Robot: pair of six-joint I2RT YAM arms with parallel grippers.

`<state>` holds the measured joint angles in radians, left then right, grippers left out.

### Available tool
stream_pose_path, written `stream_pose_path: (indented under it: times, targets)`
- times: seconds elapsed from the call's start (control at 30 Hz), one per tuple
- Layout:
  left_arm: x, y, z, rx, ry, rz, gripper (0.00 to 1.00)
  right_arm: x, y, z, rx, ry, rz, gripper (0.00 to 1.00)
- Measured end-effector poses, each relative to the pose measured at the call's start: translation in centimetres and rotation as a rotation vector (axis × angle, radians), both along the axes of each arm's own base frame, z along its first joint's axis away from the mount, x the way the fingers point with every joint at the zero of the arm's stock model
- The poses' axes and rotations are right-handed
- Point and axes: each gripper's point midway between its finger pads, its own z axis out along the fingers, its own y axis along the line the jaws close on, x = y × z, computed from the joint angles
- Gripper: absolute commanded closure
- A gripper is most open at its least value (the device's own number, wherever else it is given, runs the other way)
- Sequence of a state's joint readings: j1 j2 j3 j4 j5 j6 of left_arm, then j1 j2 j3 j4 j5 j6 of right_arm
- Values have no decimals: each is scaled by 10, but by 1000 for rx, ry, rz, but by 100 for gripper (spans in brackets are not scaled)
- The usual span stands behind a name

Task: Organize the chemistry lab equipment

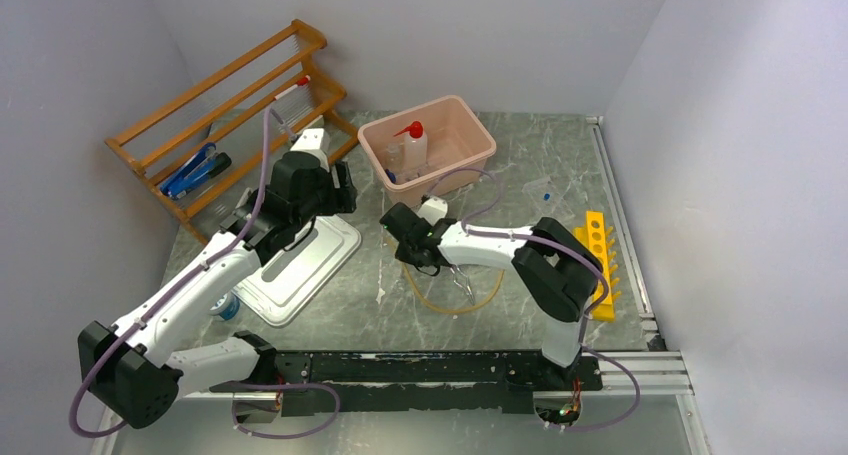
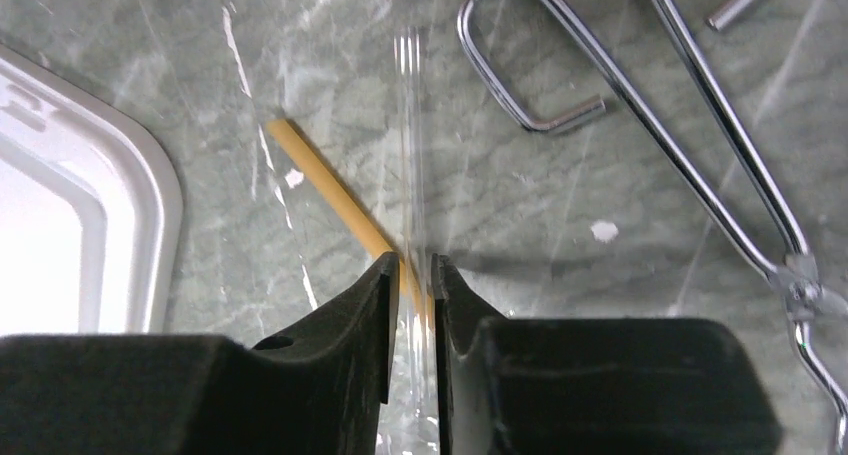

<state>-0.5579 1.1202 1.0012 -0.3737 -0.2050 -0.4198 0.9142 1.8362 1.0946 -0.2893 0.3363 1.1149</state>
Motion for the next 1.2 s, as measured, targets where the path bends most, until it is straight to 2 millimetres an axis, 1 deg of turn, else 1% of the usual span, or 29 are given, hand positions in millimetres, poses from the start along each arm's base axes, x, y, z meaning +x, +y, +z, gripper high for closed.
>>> stream_pose_path:
  times: [0.13, 0.27, 0.4, 0.63, 0.73, 0.8, 0.87, 0.9, 0.97, 1.0, 1.03, 1.1, 1.2]
  targets:
    - [0, 21, -6, 48, 14, 104, 23, -8, -6, -3, -80, 3, -12, 85]
    - [-3, 31, -3, 57, 9, 150, 23, -4, -9, -6, -135, 4, -33, 86]
    - [-4, 34, 3, 47, -5, 166, 23, -2, -8, -6, -149, 3, -31, 85]
    - [-5, 34, 2, 29, 1, 177, 23, 1, -5, -6, -168, 2, -8, 99]
    - [-5, 34, 2, 22, 6, 182, 21, 1, -5, -4, -166, -8, 6, 100]
    - [-5, 33, 2, 16, 9, 184, 19, -1, -9, 1, -153, -28, 26, 100]
    - [-6, 31, 2, 5, 13, 178, 22, -5, -12, 15, -121, -61, 48, 100]
    - [-6, 29, 2, -3, 17, 171, 22, -6, -13, 25, -96, -84, 61, 100]
    - [-8, 25, 1, -19, 26, 154, 21, -5, -12, 52, -24, -145, 82, 100]
    - [-9, 21, 1, -32, 31, 139, 16, -4, -10, 66, 19, -178, 93, 100]
    - [-9, 18, 2, -45, 34, 123, 13, -3, -8, 79, 57, -205, 103, 100]
    - [-11, 8, 4, -78, 39, 82, 13, -3, -7, 106, 136, -267, 126, 100]
    - [-12, -9, 9, -134, 33, 5, 12, -5, -9, 140, 222, -346, 157, 100]
